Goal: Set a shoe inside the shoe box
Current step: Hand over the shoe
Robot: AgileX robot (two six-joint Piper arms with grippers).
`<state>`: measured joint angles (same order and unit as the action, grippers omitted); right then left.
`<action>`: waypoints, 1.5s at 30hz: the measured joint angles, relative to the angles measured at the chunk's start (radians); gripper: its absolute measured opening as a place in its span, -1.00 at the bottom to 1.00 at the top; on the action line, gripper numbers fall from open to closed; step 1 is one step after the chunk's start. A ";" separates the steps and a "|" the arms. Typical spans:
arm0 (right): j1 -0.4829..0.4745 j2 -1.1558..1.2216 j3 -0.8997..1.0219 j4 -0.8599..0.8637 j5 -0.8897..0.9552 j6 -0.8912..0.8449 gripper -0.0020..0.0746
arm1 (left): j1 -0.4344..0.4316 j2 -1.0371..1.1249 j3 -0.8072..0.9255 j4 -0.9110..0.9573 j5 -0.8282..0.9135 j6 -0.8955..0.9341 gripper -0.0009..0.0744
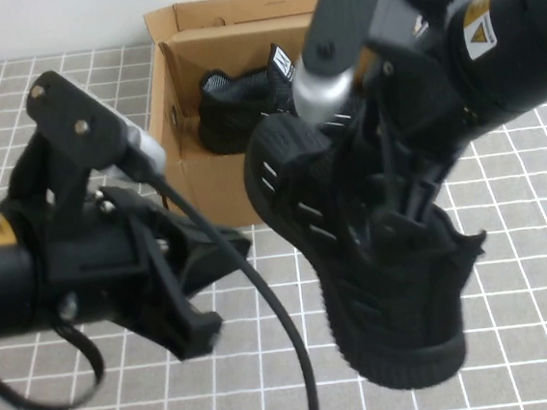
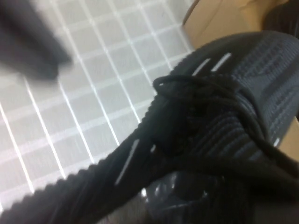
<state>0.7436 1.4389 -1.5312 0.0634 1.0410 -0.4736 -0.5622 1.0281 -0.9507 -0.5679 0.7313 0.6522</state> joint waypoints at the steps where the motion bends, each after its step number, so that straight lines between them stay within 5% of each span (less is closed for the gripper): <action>1: 0.000 0.000 0.000 -0.002 0.014 -0.046 -0.96 | 0.022 0.008 -0.017 0.007 0.045 -0.013 -0.98; 11: 0.000 0.000 0.000 0.026 0.073 -0.467 -0.96 | 0.270 0.041 -0.096 0.014 0.225 0.013 -0.98; 18: 0.000 0.000 0.000 0.121 0.102 -0.828 -0.96 | 0.407 0.106 -0.100 -0.186 0.434 0.281 -0.98; 24: 0.000 0.000 0.000 0.143 0.171 -0.932 -0.96 | 0.424 0.146 -0.112 -0.282 0.484 0.559 -0.98; 33: 0.000 -0.002 0.000 0.152 0.203 -0.942 -0.96 | 0.424 0.152 -0.195 -0.285 0.489 0.561 -0.96; 37: 0.000 -0.002 0.000 0.152 0.181 -0.942 -0.96 | 0.424 0.152 -0.201 -0.268 0.493 0.425 -0.65; 42: 0.000 -0.002 0.000 0.152 0.173 -0.942 -0.96 | 0.424 0.197 -0.201 -0.231 0.497 0.161 0.21; 45: 0.000 -0.002 0.000 0.152 0.173 -0.942 -0.96 | 0.424 0.262 -0.201 -0.228 0.497 0.041 0.39</action>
<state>0.7436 1.4371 -1.5315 0.2149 1.2135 -1.4156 -0.1386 1.2905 -1.1513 -0.7955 1.2282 0.6933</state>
